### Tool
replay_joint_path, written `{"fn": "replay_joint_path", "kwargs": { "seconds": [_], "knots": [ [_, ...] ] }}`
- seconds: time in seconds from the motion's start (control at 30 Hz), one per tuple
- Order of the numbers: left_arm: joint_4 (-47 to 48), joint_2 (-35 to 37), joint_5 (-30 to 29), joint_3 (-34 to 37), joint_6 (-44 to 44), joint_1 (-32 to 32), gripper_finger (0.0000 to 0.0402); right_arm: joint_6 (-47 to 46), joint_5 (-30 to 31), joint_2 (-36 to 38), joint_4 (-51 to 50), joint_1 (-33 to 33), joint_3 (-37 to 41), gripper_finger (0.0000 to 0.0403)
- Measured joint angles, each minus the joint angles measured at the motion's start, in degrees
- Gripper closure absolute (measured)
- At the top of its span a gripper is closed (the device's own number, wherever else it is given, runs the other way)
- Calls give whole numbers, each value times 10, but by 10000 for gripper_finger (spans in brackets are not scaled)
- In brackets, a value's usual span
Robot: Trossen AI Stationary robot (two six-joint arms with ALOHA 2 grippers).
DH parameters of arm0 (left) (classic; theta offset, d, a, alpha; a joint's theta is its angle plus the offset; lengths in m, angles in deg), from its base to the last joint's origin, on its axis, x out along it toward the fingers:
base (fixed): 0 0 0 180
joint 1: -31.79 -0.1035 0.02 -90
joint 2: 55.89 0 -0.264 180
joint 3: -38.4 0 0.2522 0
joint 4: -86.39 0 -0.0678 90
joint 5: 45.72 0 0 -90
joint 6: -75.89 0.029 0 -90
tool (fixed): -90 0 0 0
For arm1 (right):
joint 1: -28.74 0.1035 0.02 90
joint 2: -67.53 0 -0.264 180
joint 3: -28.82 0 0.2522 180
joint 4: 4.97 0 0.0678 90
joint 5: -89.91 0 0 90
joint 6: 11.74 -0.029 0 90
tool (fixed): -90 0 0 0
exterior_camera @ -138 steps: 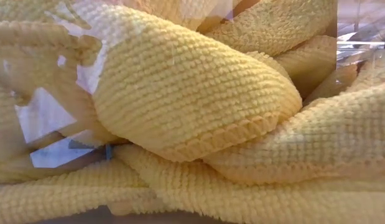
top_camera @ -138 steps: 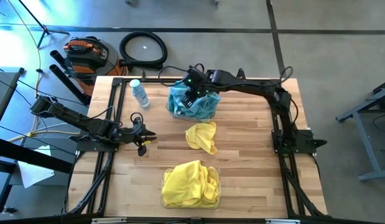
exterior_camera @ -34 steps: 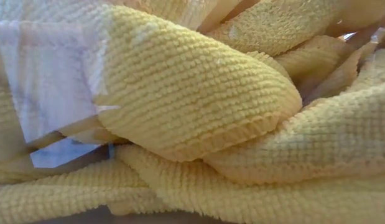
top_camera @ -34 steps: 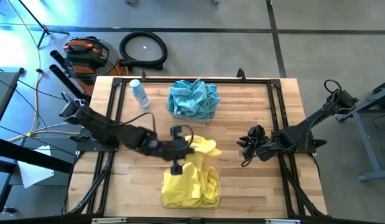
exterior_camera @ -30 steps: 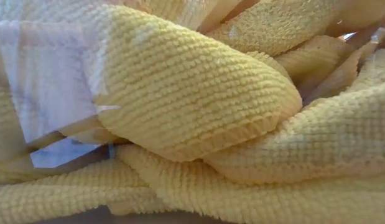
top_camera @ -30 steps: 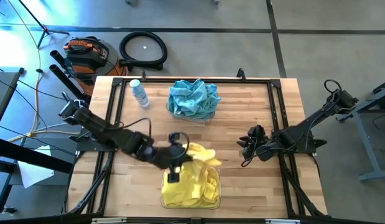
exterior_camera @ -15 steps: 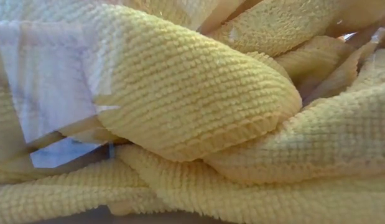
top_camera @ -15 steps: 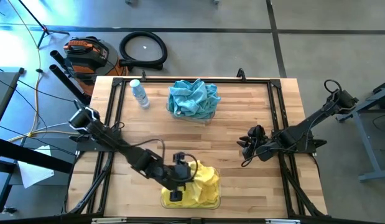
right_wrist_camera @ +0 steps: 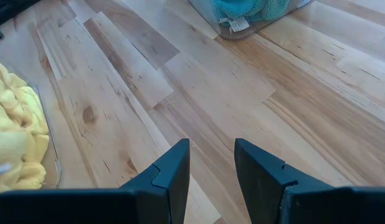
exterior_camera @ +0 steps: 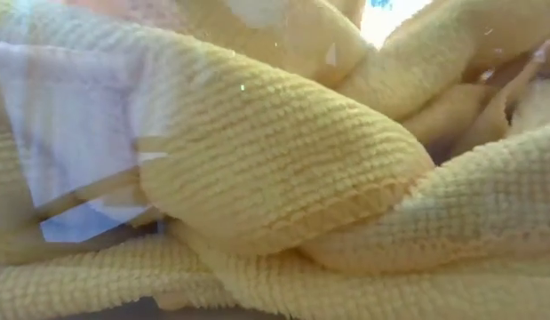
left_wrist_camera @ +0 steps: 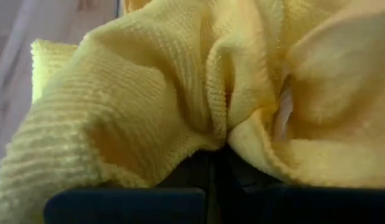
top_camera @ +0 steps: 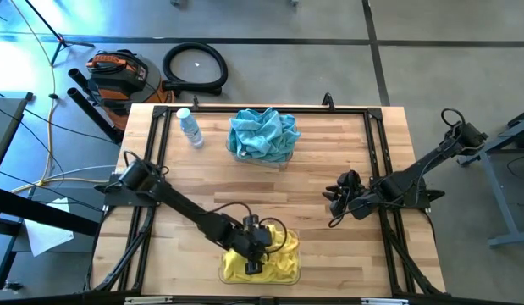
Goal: Sort microfiber towel by color & place in baskets
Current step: Put the yellow towel into the bottom transparent bin, then return to Home Position
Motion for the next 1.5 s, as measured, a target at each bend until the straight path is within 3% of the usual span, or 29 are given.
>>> {"fn": "replay_joint_path", "kwargs": {
  "seconds": [0.3,0.73,0.97,1.5],
  "knots": [
    [-21,-19,3,0,-5,-2,395,0,0,0,-2,0,0,279],
    [-38,-14,17,2,20,-6,331,0,0,0,-2,0,0,279],
    [5,36,16,4,60,-7,331,0,0,0,-2,0,0,279],
    [114,152,-6,4,61,-6,332,0,6,0,-13,0,0,279]
  ]
}}
